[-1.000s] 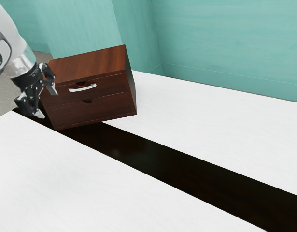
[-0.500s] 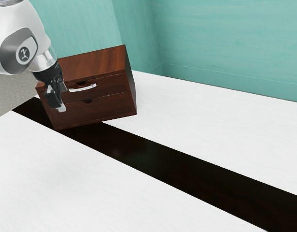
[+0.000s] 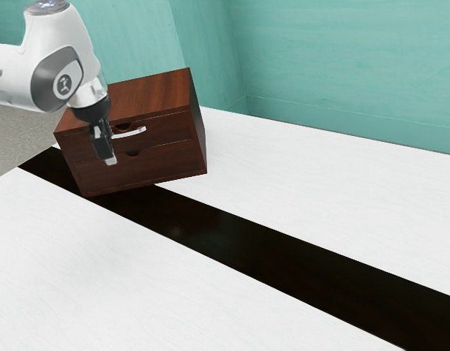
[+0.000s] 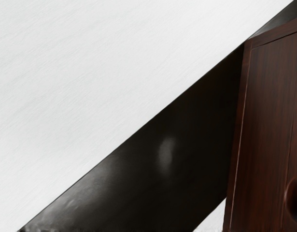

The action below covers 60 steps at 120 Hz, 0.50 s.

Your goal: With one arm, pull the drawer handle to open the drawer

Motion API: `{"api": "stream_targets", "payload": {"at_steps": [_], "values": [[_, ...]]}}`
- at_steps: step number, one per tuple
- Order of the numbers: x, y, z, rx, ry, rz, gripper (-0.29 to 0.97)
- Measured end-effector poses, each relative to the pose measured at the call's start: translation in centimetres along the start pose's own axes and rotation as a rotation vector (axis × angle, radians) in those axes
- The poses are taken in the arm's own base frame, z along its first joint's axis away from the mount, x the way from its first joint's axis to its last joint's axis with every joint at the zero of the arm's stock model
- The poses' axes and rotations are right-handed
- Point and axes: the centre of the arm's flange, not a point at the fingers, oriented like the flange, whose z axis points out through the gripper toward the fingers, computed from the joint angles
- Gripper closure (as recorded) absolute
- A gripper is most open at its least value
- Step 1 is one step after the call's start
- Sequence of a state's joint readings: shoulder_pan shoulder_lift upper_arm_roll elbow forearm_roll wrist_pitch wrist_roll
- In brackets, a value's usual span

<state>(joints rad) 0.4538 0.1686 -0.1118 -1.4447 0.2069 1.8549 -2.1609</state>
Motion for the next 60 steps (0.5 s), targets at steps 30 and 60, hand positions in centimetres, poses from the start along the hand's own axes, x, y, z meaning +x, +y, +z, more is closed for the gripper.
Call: {"api": "stream_targets", "payload": {"at_steps": [30, 60], "values": [[-1.0, 0.7, 2.7, 0.005, 0.024, -0.004, 0.10], [-1.1, 1.2, 3.0, -0.022, 0.034, 0.021, 0.11]]}}
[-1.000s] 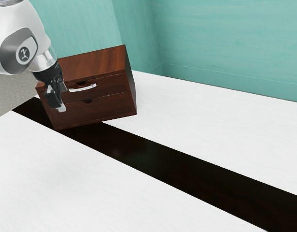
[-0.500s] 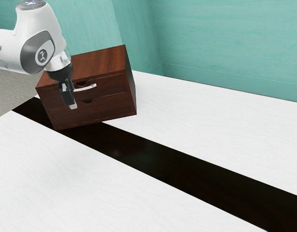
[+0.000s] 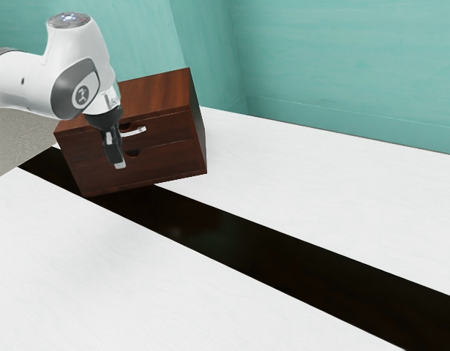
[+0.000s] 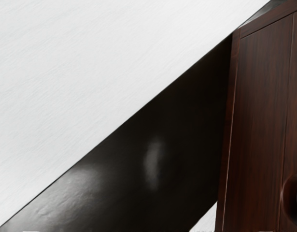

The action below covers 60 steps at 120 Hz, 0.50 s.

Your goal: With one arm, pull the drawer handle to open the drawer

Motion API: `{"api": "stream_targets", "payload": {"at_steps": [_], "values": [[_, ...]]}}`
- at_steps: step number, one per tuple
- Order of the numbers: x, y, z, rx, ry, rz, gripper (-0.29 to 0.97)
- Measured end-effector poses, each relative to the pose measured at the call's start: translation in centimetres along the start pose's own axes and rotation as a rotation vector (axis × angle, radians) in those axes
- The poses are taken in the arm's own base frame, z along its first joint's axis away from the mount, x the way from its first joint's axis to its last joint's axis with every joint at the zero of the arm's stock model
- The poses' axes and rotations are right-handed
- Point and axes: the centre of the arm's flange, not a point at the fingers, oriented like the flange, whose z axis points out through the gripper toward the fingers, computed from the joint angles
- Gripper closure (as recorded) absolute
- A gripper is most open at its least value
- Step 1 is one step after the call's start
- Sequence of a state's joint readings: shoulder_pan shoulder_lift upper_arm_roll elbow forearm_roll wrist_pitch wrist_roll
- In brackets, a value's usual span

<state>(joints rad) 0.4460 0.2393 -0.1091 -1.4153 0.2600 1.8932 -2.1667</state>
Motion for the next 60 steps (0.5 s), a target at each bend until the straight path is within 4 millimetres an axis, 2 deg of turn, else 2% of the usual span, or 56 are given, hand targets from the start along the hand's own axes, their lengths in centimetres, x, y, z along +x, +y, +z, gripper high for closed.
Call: {"api": "stream_targets", "payload": {"at_steps": [10, 34, 60], "values": [[0.2, 0.3, -0.1, -0.013, -0.005, 0.005, 0.11], [-0.4, 2.7, 0.5, -0.051, -0.030, 0.009, 0.12], [1.8, 4.6, 1.4, -0.082, -0.046, -0.004, 0.12]]}}
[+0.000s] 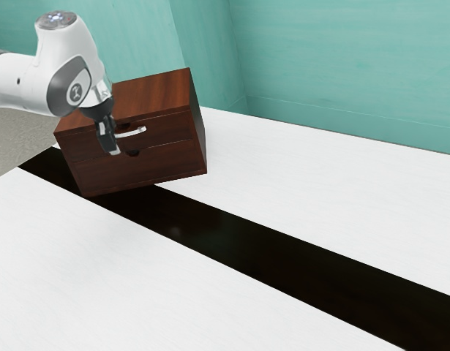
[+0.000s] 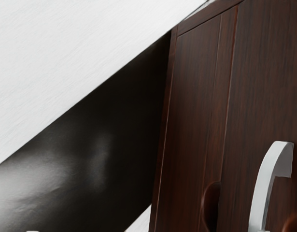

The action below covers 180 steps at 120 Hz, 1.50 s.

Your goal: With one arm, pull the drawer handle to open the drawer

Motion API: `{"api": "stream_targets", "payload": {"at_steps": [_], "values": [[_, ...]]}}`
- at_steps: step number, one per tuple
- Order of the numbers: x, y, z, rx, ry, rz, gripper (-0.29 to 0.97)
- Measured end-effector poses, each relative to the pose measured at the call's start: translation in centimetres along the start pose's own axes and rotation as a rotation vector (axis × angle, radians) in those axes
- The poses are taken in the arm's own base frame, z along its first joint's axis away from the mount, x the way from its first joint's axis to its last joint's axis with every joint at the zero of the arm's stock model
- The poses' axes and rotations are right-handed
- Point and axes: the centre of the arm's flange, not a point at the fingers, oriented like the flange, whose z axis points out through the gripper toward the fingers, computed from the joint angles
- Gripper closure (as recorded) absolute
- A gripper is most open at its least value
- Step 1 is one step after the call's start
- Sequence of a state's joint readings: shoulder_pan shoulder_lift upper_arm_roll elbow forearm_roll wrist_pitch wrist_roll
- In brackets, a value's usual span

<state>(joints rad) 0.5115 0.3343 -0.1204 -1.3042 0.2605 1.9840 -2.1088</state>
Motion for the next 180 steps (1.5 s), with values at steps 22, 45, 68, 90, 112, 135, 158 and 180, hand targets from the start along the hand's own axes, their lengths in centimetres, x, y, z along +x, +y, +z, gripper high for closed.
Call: {"api": "stream_targets", "payload": {"at_steps": [22, 45, 68, 90, 112, 135, 158, 180], "values": [[-0.7, 0.4, 1.9, 0.004, -0.022, 0.031, 0.12], [-1.0, 0.8, 2.0, -0.019, -0.040, 0.052, 0.12], [-1.5, 1.4, 2.9, -0.030, -0.058, 0.067, 0.12], [-0.8, 1.8, 4.5, -0.023, -0.059, 0.064, 0.12], [-0.8, 1.9, 5.0, -0.022, -0.061, 0.069, 0.12], [-1.0, 2.2, 4.3, -0.041, -0.072, 0.077, 0.12], [-1.2, 2.2, 5.2, -0.039, -0.079, 0.084, 0.12], [-1.1, 2.1, 5.6, -0.035, -0.078, 0.088, 0.13]]}}
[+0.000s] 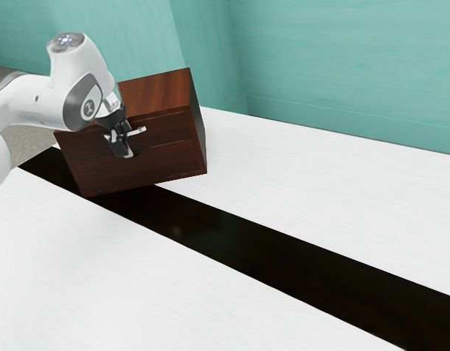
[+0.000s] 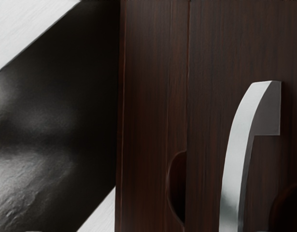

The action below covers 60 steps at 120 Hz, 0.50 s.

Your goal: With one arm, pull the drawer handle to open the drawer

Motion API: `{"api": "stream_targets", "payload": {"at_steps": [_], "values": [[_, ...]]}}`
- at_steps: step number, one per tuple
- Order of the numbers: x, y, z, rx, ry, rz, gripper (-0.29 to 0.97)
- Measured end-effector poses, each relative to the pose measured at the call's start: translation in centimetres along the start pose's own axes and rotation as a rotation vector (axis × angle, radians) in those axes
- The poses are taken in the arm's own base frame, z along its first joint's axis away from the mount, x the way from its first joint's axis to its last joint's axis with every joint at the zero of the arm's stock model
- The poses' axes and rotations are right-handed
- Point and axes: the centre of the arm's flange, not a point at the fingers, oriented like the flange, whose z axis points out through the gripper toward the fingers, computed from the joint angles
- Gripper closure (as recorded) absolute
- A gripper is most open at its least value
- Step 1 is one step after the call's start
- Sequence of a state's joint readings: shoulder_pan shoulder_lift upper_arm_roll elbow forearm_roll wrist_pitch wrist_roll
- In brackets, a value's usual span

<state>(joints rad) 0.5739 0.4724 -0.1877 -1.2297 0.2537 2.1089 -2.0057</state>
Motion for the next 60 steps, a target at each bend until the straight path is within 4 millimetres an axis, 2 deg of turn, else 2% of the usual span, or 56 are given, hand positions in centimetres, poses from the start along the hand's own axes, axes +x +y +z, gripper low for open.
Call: {"api": "stream_targets", "payload": {"at_steps": [60], "values": [[-0.15, -0.94, 0.75, 0.040, -0.003, 0.004, 0.22]]}}
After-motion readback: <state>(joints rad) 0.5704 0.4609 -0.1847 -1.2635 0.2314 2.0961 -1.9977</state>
